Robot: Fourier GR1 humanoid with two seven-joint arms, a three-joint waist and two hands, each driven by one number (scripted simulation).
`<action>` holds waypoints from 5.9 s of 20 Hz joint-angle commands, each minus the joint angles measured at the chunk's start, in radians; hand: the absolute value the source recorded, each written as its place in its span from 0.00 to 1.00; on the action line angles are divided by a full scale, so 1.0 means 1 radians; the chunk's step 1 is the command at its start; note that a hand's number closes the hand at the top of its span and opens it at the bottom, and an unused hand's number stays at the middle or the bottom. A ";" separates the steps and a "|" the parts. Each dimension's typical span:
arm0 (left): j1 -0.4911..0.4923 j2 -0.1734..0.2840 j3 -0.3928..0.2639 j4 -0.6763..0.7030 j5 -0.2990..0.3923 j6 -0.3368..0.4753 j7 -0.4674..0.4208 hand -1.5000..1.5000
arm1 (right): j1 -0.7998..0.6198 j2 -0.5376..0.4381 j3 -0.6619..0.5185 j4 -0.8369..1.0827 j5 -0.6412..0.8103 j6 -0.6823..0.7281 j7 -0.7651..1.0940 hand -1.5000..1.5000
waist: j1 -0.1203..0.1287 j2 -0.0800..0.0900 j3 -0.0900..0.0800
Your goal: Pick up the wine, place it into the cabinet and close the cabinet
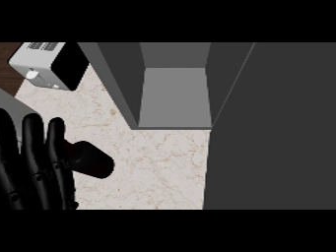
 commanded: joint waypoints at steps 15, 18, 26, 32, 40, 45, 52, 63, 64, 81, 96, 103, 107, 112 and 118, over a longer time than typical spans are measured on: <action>-0.131 0.000 -0.003 -0.061 -0.099 -0.160 0.290 0.00 | -0.124 0.003 0.030 -0.107 0.070 -0.130 0.152 0.00 | -0.004 0.000 -0.002; -0.150 -0.001 0.057 -0.079 -0.049 -0.198 0.290 0.00 | -0.106 -0.027 -0.014 -0.075 0.037 -0.092 0.116 0.00 | -0.006 0.003 -0.001; -0.126 -0.001 0.107 -0.090 -0.017 -0.251 0.266 0.00 | -0.079 -0.032 -0.030 -0.064 0.033 -0.101 0.100 0.00 | -0.003 0.007 -0.001; -0.062 -0.002 0.113 -0.059 0.025 -0.209 0.219 0.00 | -0.150 -0.041 -0.027 -0.126 0.072 -0.166 0.207 0.00 | -0.005 0.007 -0.003; 0.057 -0.002 0.218 -0.026 0.174 -0.177 0.087 0.00 | -0.084 -0.052 -0.128 -0.053 0.026 -0.100 0.079 0.00 | -0.007 0.013 -0.002; 0.218 0.022 0.271 0.068 0.303 -0.031 -0.107 0.00 | -0.037 -0.041 -0.135 -0.044 0.025 -0.062 0.024 0.00 | -0.011 0.015 -0.003; 0.398 0.080 0.311 0.161 0.358 0.134 -0.296 0.00 | -0.010 -0.062 -0.209 -0.076 -0.050 -0.001 0.033 0.00 | -0.009 0.014 -0.003; 0.534 0.221 0.395 0.243 0.730 0.259 -0.597 0.00 | 0.104 -0.034 -0.242 -0.105 -0.112 0.092 -0.001 0.00 | -0.014 0.012 -0.004; 0.565 0.236 0.386 0.244 0.771 0.290 -0.669 0.00 | 0.094 -0.043 -0.288 -0.042 -0.112 0.121 -0.051 0.00 | -0.010 0.012 -0.003; 0.783 0.151 0.469 0.463 1.292 0.224 -1.335 0.00 | 0.064 -0.007 -0.253 -0.062 -0.109 0.121 0.027 0.00 | 0.000 0.011 -0.004; 0.758 0.125 0.694 0.766 1.504 -0.103 -1.631 0.00 | 0.003 0.016 -0.216 -0.132 -0.084 0.062 0.137 0.00 | -0.004 0.012 -0.003; 0.660 0.101 0.751 0.911 1.526 -0.159 -1.648 0.00 | 0.072 0.024 -0.214 -0.116 -0.074 0.132 0.065 0.00 | -0.006 0.012 -0.003; 0.676 0.072 0.731 0.907 1.494 -0.152 -1.652 0.00 | 0.029 0.046 -0.192 -0.080 -0.028 0.096 0.075 0.00 | -0.003 0.012 -0.002; 0.541 0.072 0.842 1.186 1.565 -0.266 -1.767 0.00 | 0.096 0.040 -0.215 -0.102 -0.065 0.144 0.031 0.00 | -0.009 0.012 -0.003; 0.455 0.081 0.883 1.290 1.587 -0.333 -1.785 0.00 | 0.120 0.035 -0.240 -0.116 -0.084 0.169 0.027 0.00 | -0.010 0.012 -0.002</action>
